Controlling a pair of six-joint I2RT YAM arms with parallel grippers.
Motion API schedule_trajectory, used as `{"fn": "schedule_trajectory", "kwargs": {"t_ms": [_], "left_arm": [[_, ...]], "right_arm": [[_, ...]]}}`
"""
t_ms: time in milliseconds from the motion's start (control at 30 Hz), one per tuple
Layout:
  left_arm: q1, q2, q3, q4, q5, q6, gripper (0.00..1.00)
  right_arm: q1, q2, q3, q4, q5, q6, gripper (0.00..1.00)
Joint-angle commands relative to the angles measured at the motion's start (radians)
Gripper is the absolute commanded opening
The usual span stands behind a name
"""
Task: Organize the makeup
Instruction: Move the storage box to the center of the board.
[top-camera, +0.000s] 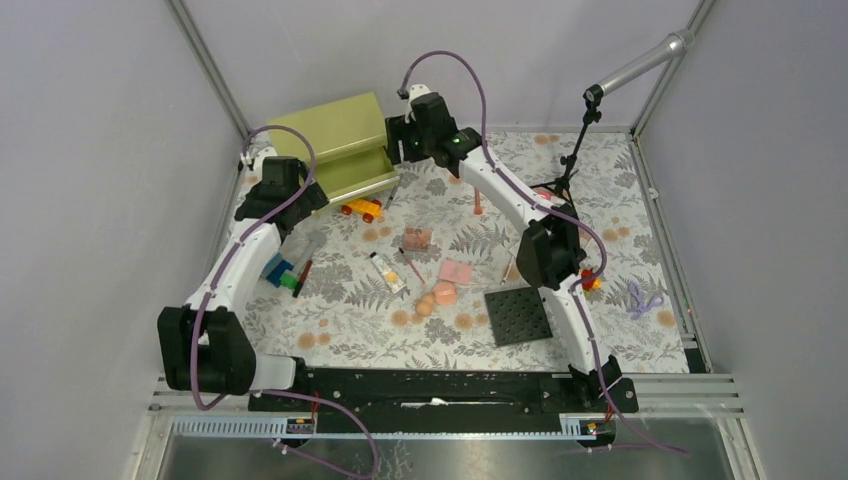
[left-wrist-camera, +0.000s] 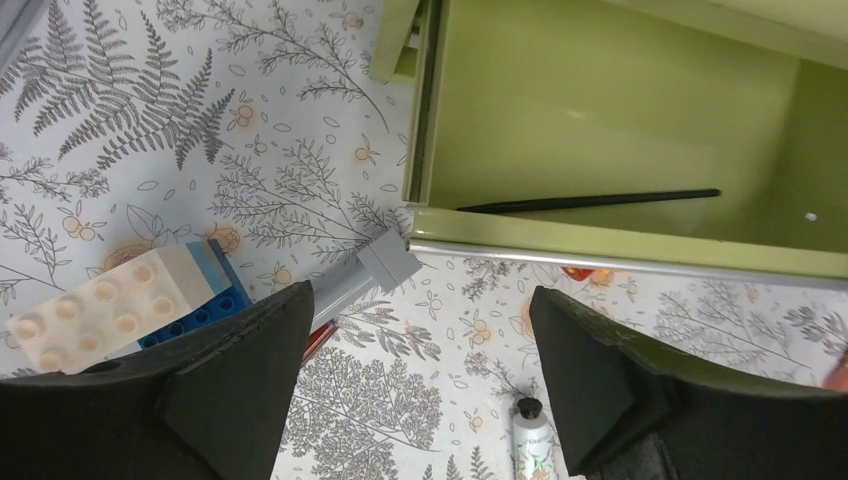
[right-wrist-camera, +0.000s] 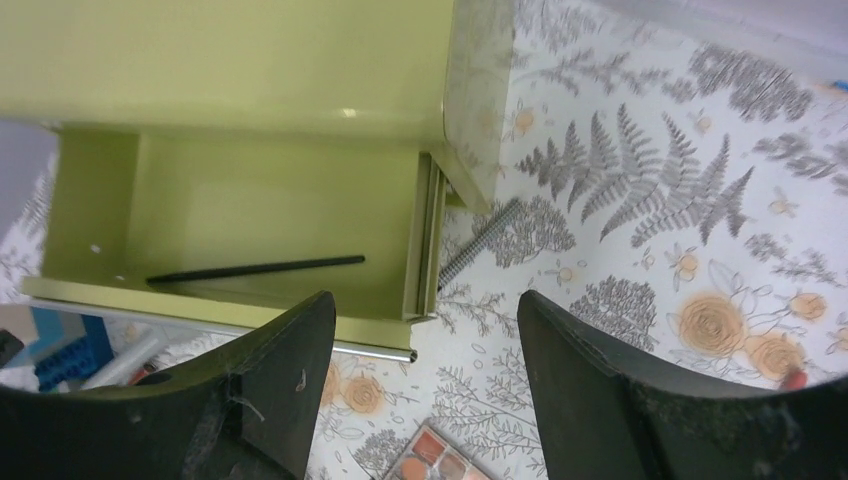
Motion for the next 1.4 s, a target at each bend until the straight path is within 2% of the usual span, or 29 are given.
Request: {"fn": "schedule_trajectory", "kwargs": {"t_ms": [0, 267, 600, 733, 900, 1067, 1367], "left_arm": [[0.013, 0.051, 0.053, 0.070, -0.054, -0.045, 0.89], [0.024, 0.073, 0.037, 0.156, -0.145, -0.072, 0.94], [0.034, 0.178, 0.049, 0.235, -0.100, -0.074, 0.94], [0.034, 0.205, 0.059, 0.262, -0.083, -0.071, 0.93], [0.034, 0.257, 0.089, 0.273, -0.056, -0.056, 0.85], [0.034, 0.328, 0.117, 0.263, -0.041, -0.038, 0.81], [0.034, 0.382, 0.117, 0.264, -0.031, -0.038, 0.63]], "right_arm": [[0.005, 0.081, 0.090, -0.117, -0.067, -0.025, 0.74], [0.005, 0.149, 0.146, -0.082, -0.126, 0.001, 0.73], [0.005, 0.237, 0.231, -0.064, -0.087, 0.006, 0.68], [0.005, 0.259, 0.239, -0.027, -0.041, 0.018, 0.59], [0.005, 0.265, 0.239, 0.000, -0.027, 0.015, 0.48], [0.005, 0.258, 0.239, 0.012, -0.019, -0.005, 0.41], [0.005, 0.253, 0.225, 0.013, 0.006, -0.034, 0.15]]}}
